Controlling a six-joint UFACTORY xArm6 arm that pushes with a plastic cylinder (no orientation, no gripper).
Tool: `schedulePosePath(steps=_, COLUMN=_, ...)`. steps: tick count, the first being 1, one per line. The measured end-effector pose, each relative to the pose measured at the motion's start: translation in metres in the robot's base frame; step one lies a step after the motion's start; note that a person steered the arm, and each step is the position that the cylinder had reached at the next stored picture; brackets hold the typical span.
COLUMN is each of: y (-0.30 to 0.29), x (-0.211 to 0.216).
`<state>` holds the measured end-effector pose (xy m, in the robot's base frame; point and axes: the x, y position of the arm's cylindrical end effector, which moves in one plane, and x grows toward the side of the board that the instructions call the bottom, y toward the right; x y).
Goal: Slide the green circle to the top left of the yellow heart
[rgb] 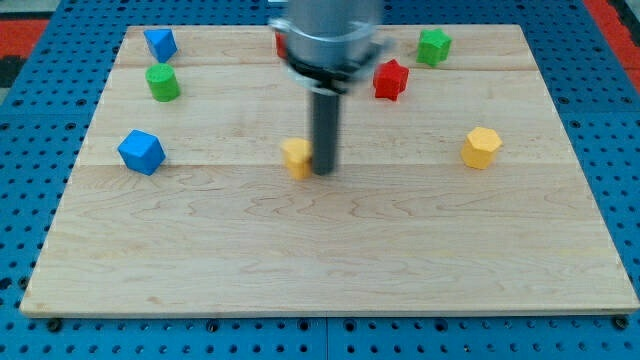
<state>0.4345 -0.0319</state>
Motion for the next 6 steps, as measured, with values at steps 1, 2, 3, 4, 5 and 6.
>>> schedulePosePath(steps=1, y=0.023, x=-0.052)
schedulePosePath(steps=2, y=0.019, x=-0.117)
schedulePosePath(steps=3, y=-0.051, x=-0.146)
schedulePosePath(steps=4, y=-0.123, x=-0.153)
schedulePosePath(steps=5, y=-0.201, x=-0.153)
schedulePosePath(steps=6, y=-0.249, x=-0.145)
